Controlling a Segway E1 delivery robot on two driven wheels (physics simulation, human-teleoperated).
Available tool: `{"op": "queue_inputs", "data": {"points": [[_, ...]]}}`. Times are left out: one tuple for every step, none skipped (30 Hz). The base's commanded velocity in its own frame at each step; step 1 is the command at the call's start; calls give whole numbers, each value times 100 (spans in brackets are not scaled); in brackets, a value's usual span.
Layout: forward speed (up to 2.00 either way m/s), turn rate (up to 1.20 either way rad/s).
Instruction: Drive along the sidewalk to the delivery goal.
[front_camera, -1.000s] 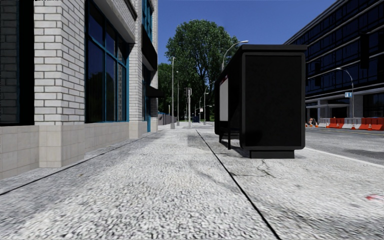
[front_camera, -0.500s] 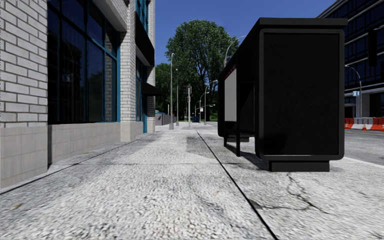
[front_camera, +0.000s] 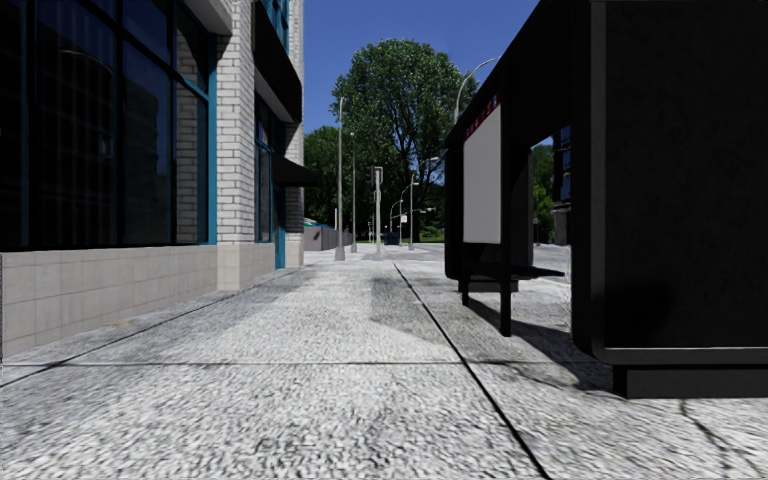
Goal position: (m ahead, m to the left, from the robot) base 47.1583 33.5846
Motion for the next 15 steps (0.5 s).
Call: {"op": "queue_inputs", "data": {"points": [[200, 0], [200, 0], [200, 0], [200, 0], [200, 0], [200, 0], [200, 0], [200, 0], [200, 0], [200, 0], [200, 0], [200, 0], [200, 0], [200, 0], [200, 0]]}}
